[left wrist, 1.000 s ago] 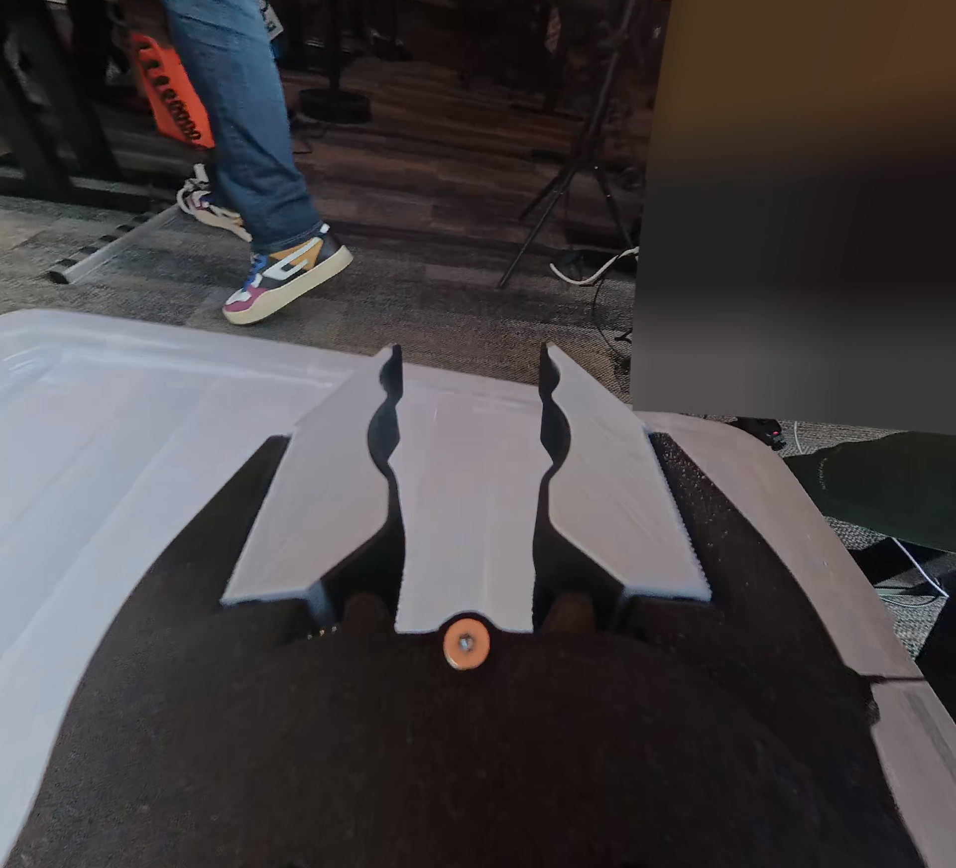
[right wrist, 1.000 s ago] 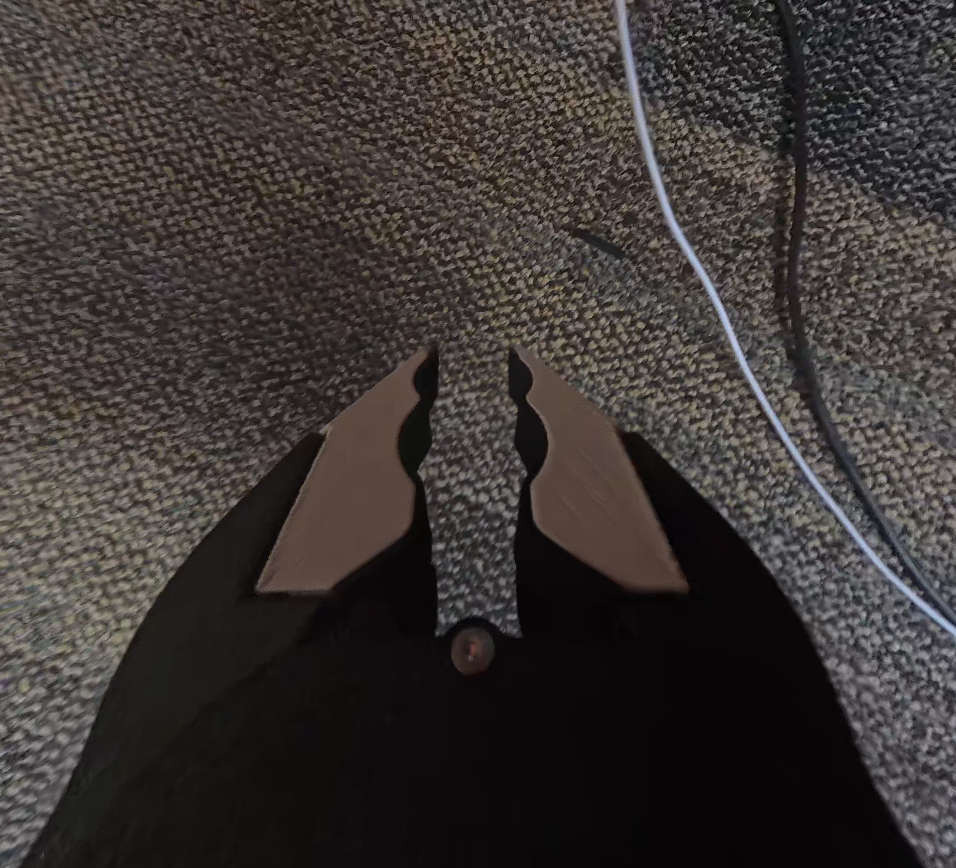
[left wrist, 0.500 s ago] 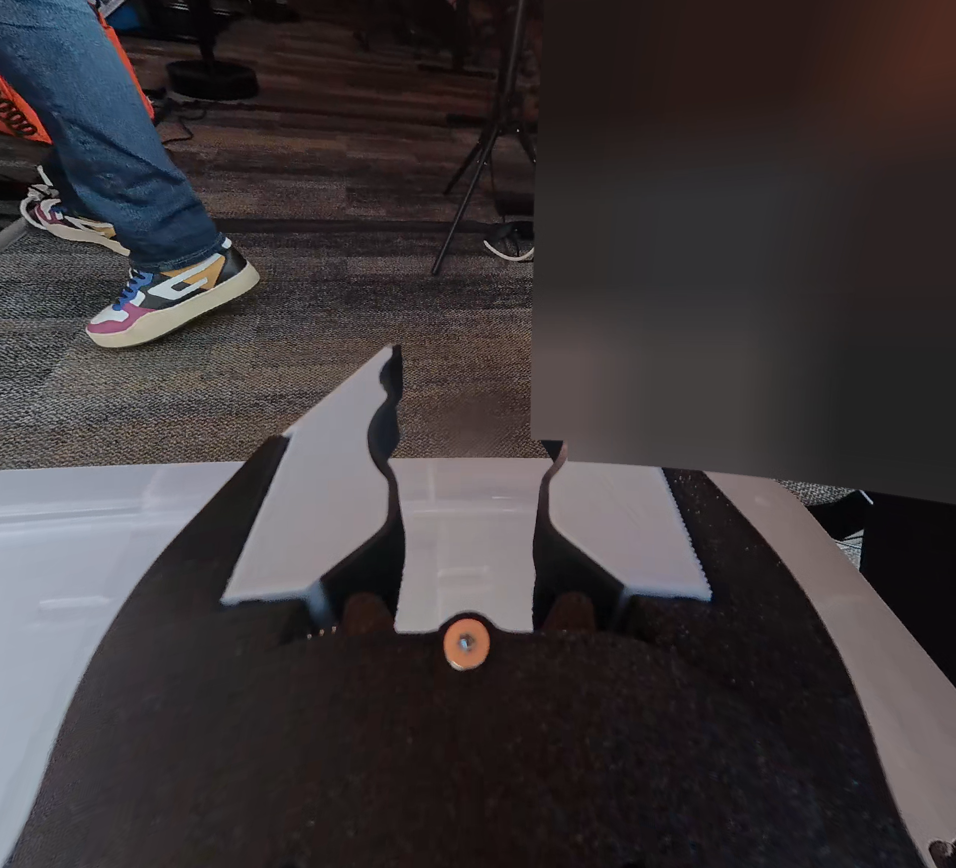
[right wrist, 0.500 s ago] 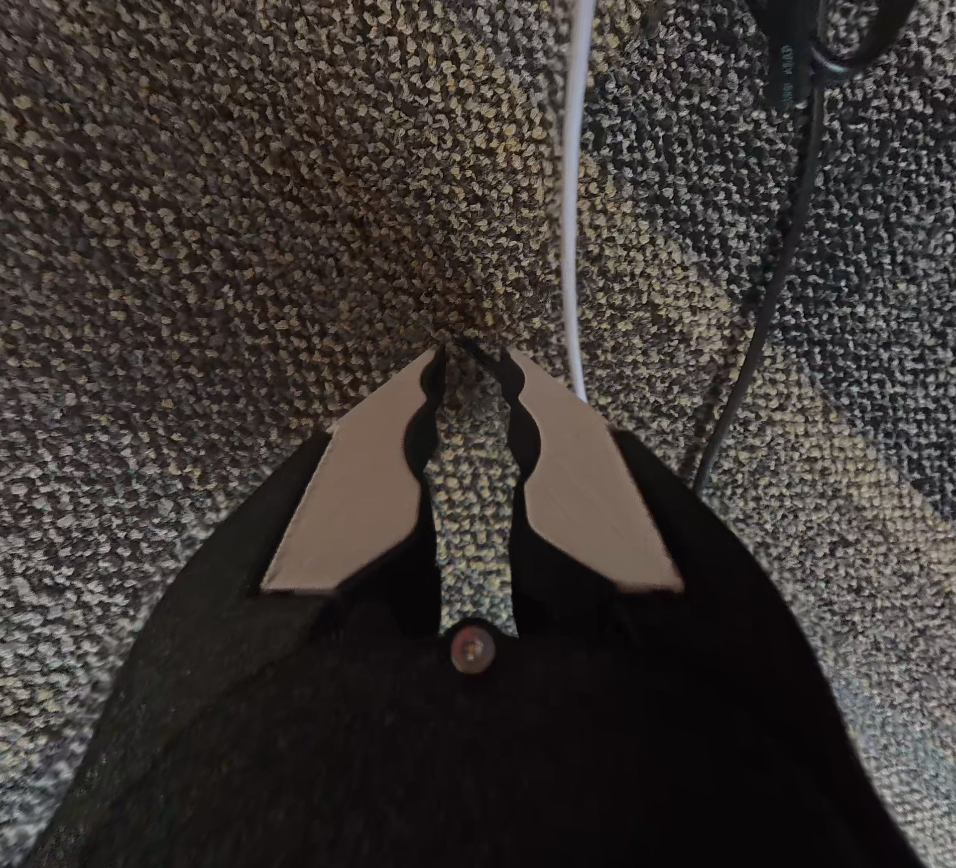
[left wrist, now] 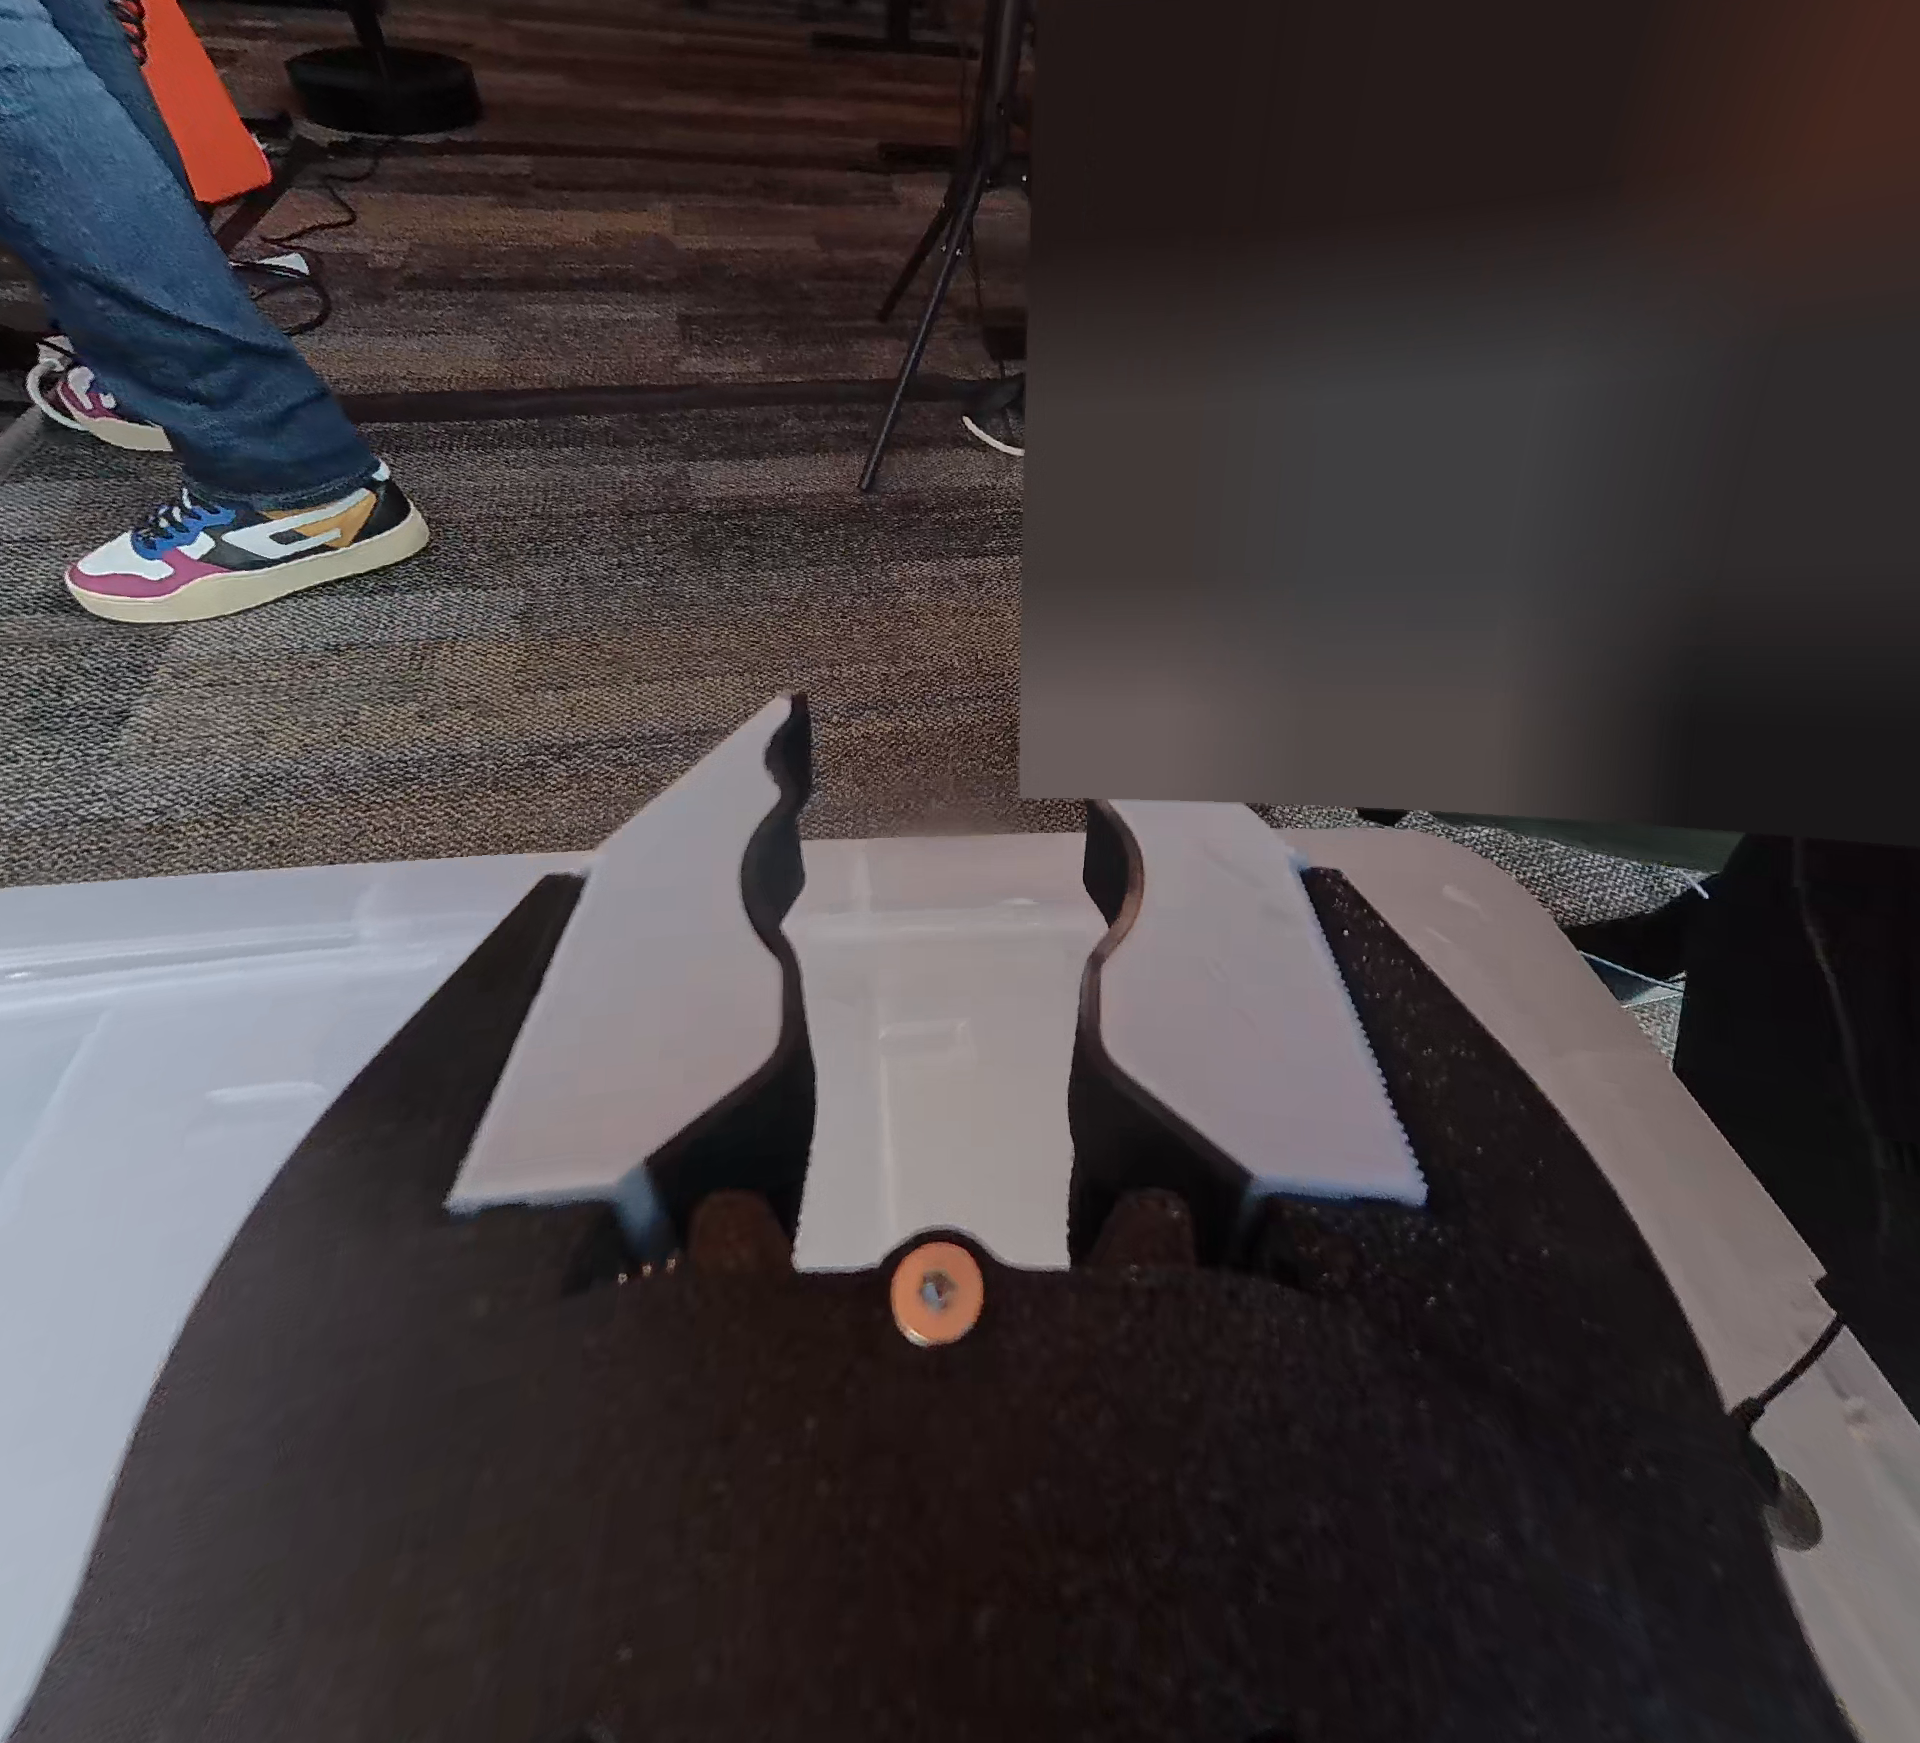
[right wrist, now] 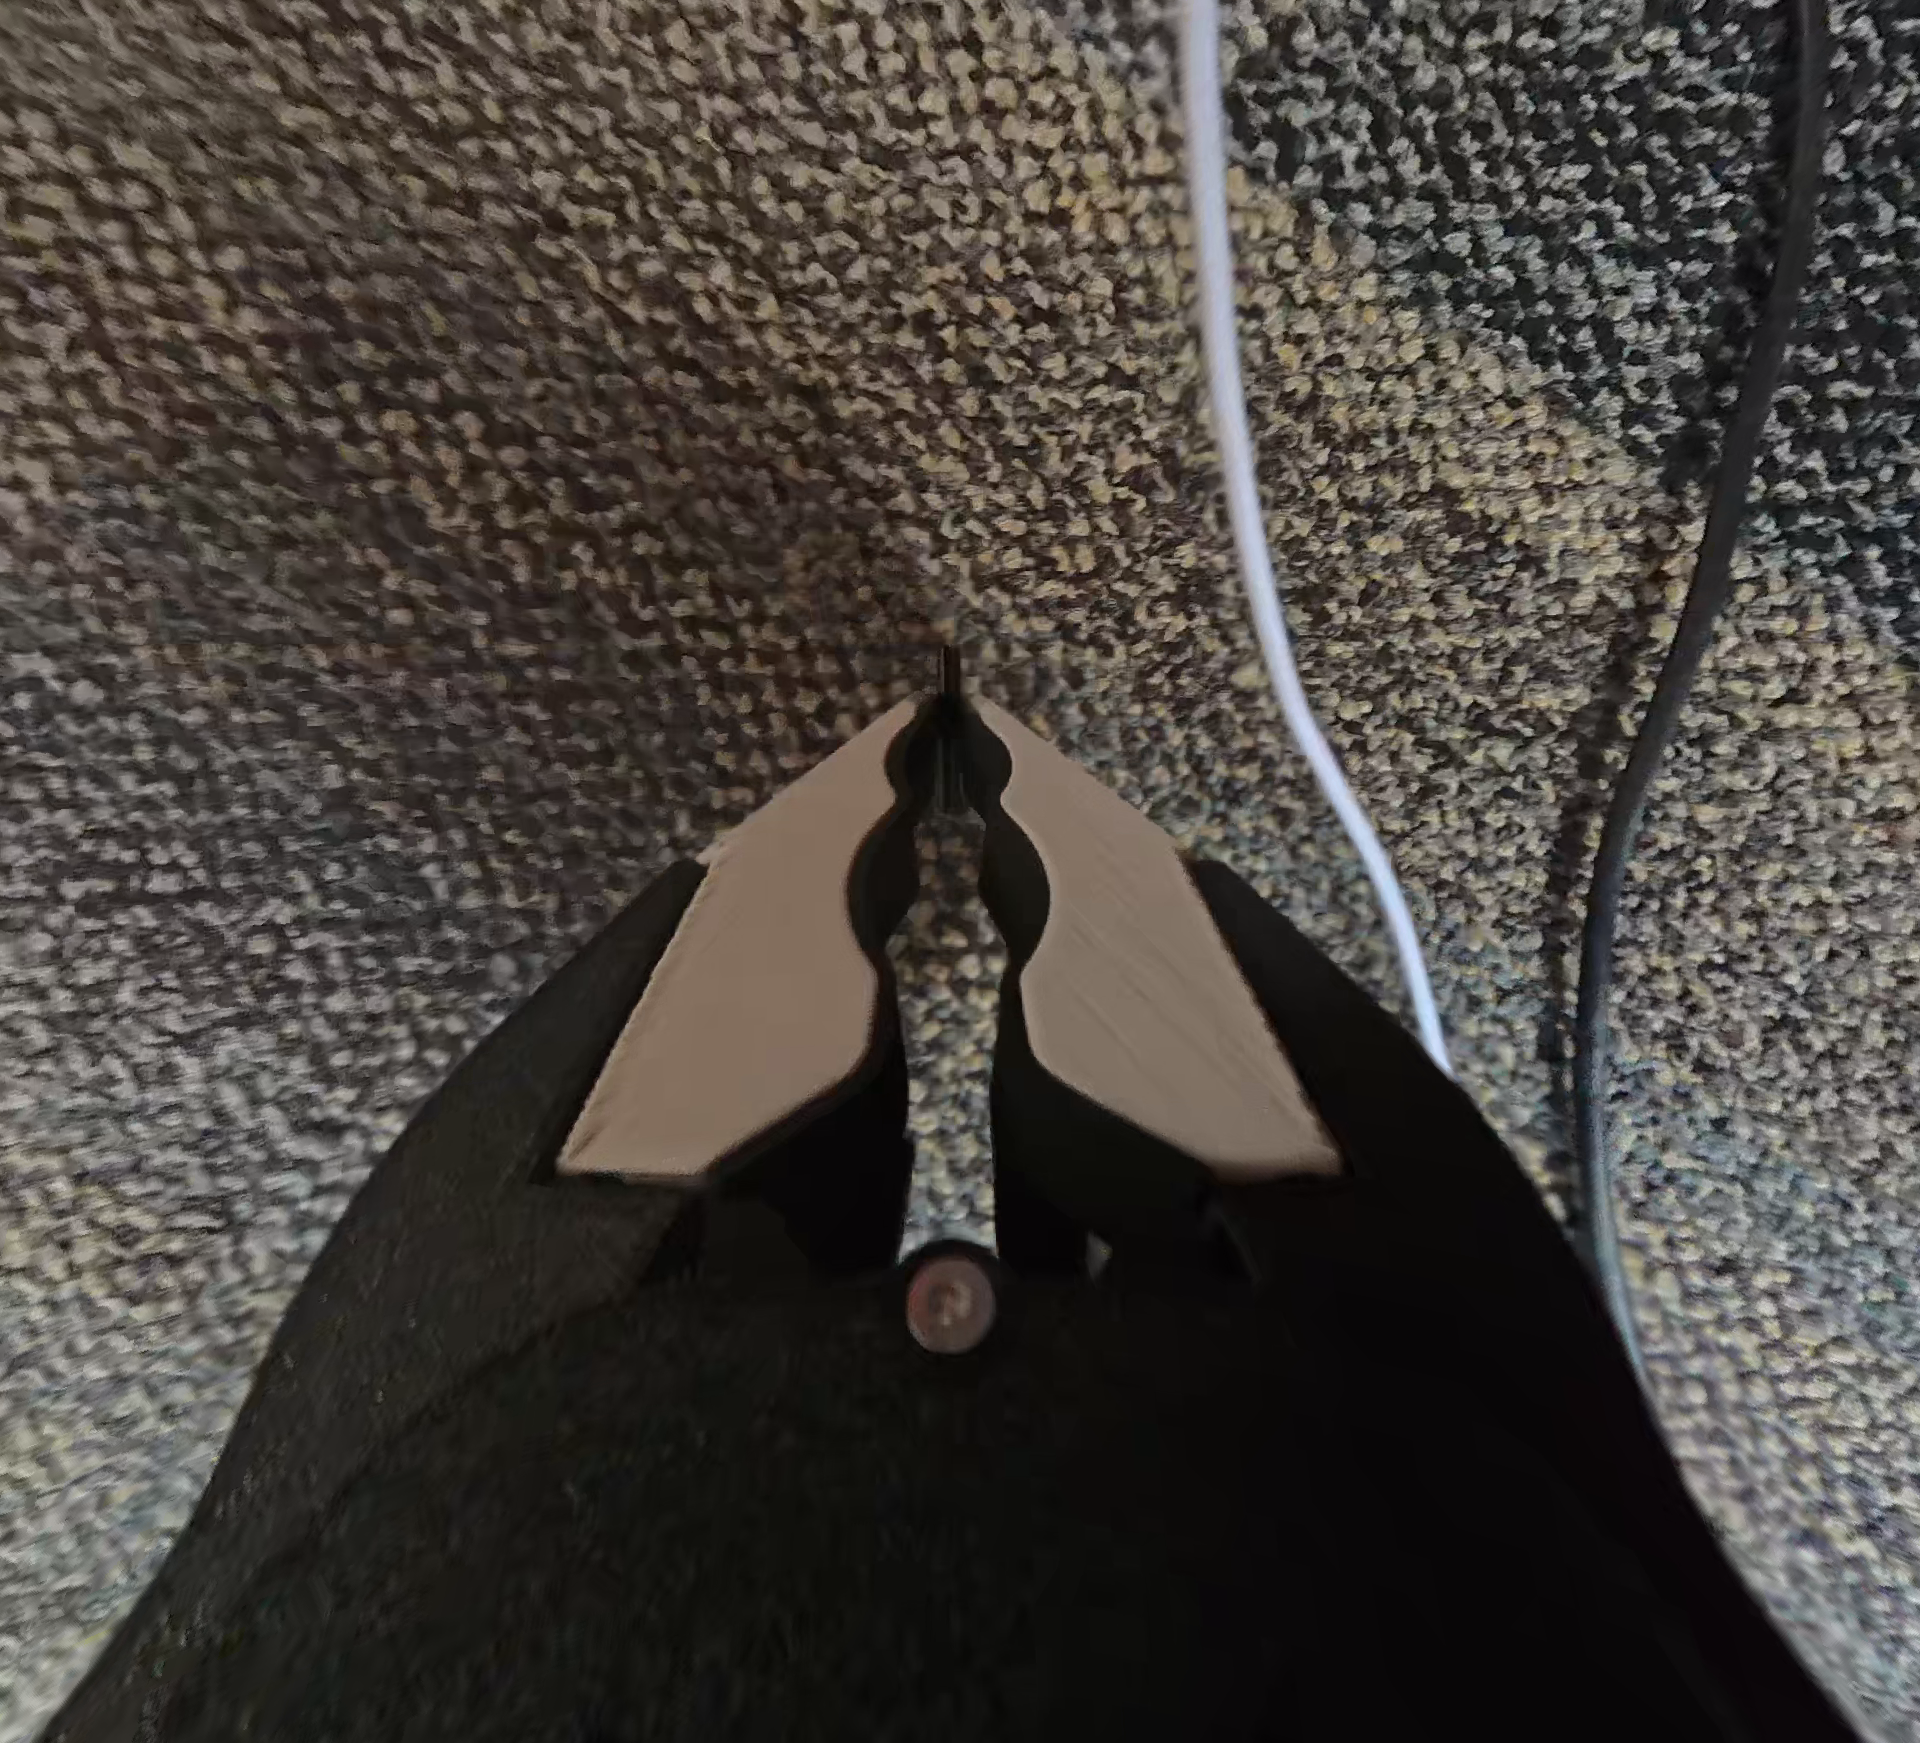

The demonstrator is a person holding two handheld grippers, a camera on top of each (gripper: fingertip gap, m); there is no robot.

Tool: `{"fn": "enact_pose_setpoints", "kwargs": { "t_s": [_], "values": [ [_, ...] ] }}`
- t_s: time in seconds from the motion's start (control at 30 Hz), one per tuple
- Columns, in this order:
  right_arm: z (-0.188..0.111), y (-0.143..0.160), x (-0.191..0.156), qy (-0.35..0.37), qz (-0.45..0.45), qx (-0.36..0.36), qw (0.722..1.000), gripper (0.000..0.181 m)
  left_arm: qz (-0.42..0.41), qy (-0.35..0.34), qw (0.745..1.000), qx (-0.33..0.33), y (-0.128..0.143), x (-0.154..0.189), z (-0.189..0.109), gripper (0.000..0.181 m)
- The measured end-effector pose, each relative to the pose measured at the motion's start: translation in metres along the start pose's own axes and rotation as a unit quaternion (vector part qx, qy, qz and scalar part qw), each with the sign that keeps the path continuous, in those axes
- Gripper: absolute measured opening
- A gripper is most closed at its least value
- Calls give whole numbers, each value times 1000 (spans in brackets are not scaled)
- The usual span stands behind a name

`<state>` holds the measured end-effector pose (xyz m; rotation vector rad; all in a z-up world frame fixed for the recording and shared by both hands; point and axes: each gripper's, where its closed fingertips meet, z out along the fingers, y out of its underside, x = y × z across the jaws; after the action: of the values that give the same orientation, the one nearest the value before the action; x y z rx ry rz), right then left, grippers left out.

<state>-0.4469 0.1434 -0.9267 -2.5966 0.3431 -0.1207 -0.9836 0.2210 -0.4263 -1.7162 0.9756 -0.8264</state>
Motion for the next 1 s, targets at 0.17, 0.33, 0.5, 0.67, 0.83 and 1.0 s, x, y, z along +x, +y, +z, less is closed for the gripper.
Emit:
{"fn": "enact_pose_setpoints", "kwargs": {
  "t_s": [0.17, 0.33, 0.5, 0.67, 0.83, 1.0],
  "values": [
    [-34, -13, -43, -34, 55, 72, 995, 2, -12, 0, 1000, 21, -3, 4, -20, 50],
    [-91, -1, -122, -74, 83, 126, 986, 3, -13, 4, 999, 50, -12, 18, -56, 50],
    [-177, 53, -202, -79, 70, 151, 983, 3, -14, -2, 998, 66, -26, 44, -107, 50],
    [-331, 134, -291, -103, 37, 147, 983, 3, -21, 2, 999, 49, -62, 100, -176, 50],
    [-591, 185, -349, -148, 48, 149, 977, 3, -19, 38, 999, 15, -147, 199, -236, 49],
    [-852, 171, -323, -134, 103, 188, 968, 3, 4, 94, 995, -13, -251, 320, -283, 51]
  ]
}}
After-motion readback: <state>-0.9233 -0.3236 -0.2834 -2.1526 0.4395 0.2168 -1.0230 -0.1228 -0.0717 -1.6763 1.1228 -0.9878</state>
